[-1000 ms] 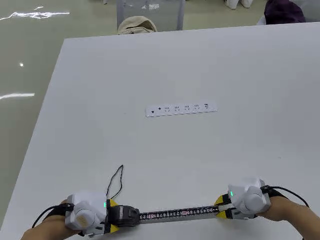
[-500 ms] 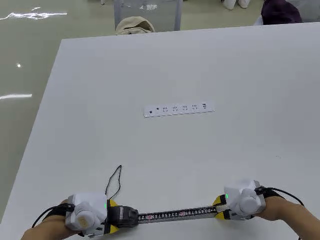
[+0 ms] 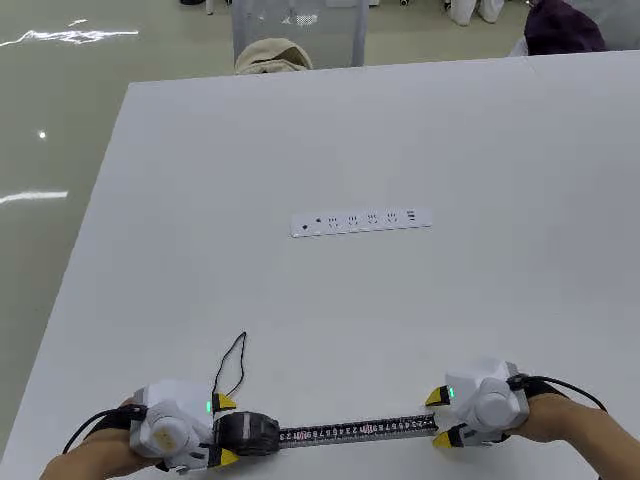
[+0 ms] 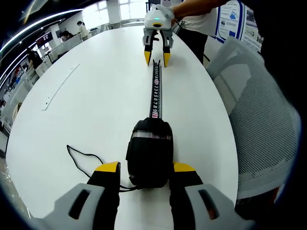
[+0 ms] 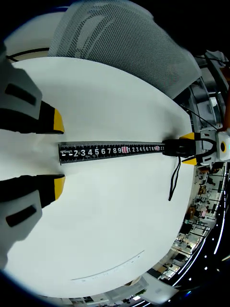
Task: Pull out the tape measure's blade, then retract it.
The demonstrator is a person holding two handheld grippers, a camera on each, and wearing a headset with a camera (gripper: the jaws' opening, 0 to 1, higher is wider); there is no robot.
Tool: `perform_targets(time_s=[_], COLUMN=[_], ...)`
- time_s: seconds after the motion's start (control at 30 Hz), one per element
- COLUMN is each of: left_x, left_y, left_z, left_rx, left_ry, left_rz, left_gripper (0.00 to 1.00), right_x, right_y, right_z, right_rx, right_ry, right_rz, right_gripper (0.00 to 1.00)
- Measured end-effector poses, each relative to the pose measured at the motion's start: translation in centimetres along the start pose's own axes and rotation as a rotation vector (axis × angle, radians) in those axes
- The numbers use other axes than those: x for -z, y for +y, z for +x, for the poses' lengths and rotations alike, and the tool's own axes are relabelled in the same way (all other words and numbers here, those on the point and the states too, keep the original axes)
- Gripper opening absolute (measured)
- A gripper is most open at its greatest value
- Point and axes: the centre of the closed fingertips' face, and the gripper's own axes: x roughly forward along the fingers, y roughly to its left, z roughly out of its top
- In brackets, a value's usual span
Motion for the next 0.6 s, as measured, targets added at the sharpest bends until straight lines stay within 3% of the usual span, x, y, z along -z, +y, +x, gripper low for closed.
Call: perform_targets(time_s=[0.2,0.27,0.3,0.53,0.6], left_x=[-0.1,-0.3,-0.6,-0.2,-0.4], left_y=[0.0,-0.1,-0.1,-0.7,-0.9], left_z=[-0.5,-0.7,-0.9,-1.6,-1.9], left_rx=[-0.018,-0.024,-0.028,-0.047,-0.050], left_ry=[-0.014,-0.034,-0.060,-0.083,-0.112], left_rz=[-0.031,-0.065,-0.110,-0.161,-0.210], left_gripper=[0.40,0.42,0.42,0.47,0.49], right_x=[0.3,0.4,0.2,-0.1,-0.2], right_y=[0.2,0.3,0.4,0.8,0.9], right_z=[-0.6,-0.8,-1.0,-2.1,-2.4], right_rx=[0.022,0.030,0.036,0.071,0.081], right_ry=[-0.002,-0.008,-0.018,-0.045,-0.056], right_rz=[0.030,0.041,0.060,0.107,0.125], right_gripper=[0.39,0.41,0.42,0.50,0.51])
